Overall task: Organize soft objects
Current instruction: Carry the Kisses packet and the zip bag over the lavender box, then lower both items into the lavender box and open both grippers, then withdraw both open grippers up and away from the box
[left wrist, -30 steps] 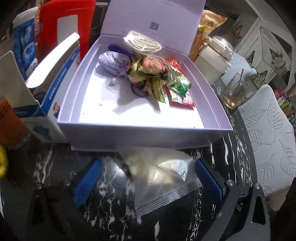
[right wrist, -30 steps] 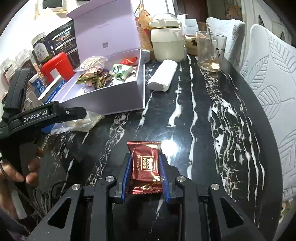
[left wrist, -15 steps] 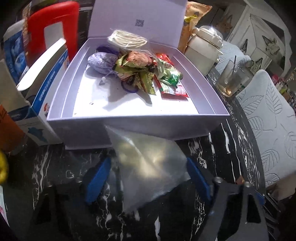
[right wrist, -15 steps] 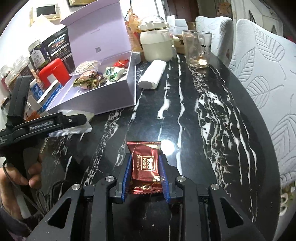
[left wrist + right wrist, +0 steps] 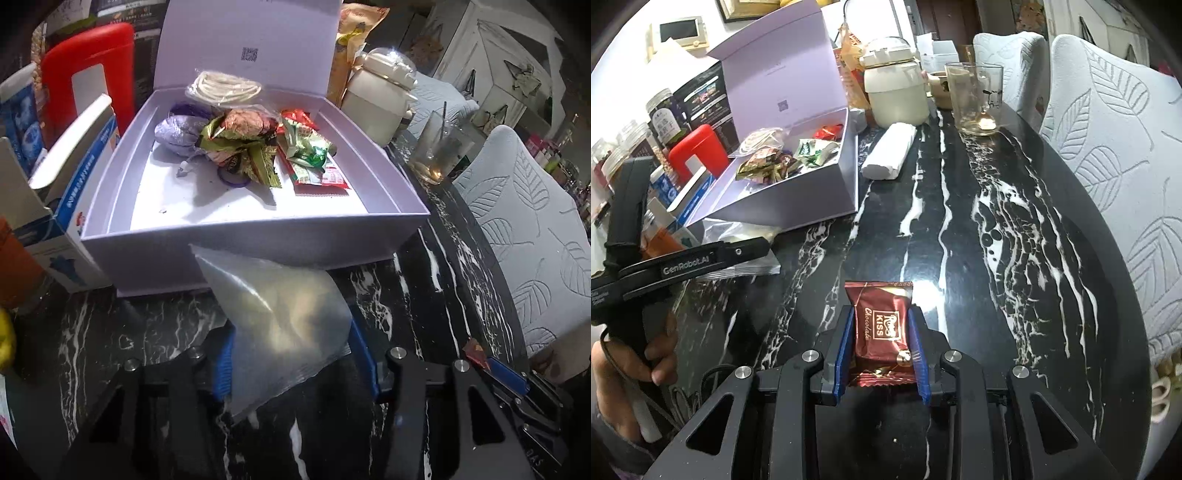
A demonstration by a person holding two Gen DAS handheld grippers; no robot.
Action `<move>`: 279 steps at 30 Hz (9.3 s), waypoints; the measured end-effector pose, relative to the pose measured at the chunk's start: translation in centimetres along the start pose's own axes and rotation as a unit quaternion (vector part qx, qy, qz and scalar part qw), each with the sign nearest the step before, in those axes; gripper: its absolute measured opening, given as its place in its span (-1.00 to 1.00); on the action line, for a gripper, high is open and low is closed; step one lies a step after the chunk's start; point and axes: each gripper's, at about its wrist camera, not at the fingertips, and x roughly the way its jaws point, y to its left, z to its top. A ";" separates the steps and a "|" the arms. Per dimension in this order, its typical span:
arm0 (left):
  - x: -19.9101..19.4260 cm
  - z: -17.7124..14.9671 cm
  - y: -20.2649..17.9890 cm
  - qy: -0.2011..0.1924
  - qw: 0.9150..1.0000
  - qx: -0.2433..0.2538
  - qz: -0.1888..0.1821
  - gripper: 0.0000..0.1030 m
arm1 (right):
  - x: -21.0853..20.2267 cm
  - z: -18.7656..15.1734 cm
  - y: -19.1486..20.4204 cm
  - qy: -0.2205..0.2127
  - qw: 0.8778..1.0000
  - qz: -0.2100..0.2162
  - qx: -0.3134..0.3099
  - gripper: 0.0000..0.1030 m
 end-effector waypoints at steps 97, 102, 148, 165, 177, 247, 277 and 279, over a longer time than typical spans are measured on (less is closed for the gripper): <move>-14.6 8.8 2.1 -0.214 0.975 0.054 0.016 0.02 | -6.2 11.8 11.0 -0.137 0.972 0.148 -0.117 -0.44; -12.9 10.7 2.1 -0.204 0.977 0.054 0.012 0.02 | -4.4 13.6 11.0 -0.136 0.972 0.151 -0.122 -0.44; 1.3 18.5 3.3 -0.092 0.993 0.058 0.038 0.02 | 9.0 23.0 7.3 -0.058 0.985 0.126 -0.104 -0.44; 5.6 17.5 4.0 -0.017 0.998 0.044 0.036 0.02 | 12.6 22.3 6.7 -0.019 0.990 0.098 -0.102 -0.44; 7.6 17.7 5.4 0.018 0.998 0.027 0.057 0.02 | 16.3 21.2 7.6 0.026 0.990 0.080 -0.117 -0.44; -16.7 16.8 -3.9 -0.210 0.966 0.096 0.117 0.60 | -8.6 22.8 10.0 -0.191 0.971 0.038 -0.137 0.15; -22.0 3.5 -2.5 -0.214 0.966 0.104 0.098 0.96 | -14.8 9.7 11.5 -0.200 0.974 -0.004 -0.110 0.65; -21.5 3.0 -2.2 -0.209 0.968 0.101 0.100 0.96 | -14.4 8.9 11.7 -0.192 0.975 -0.007 -0.110 0.65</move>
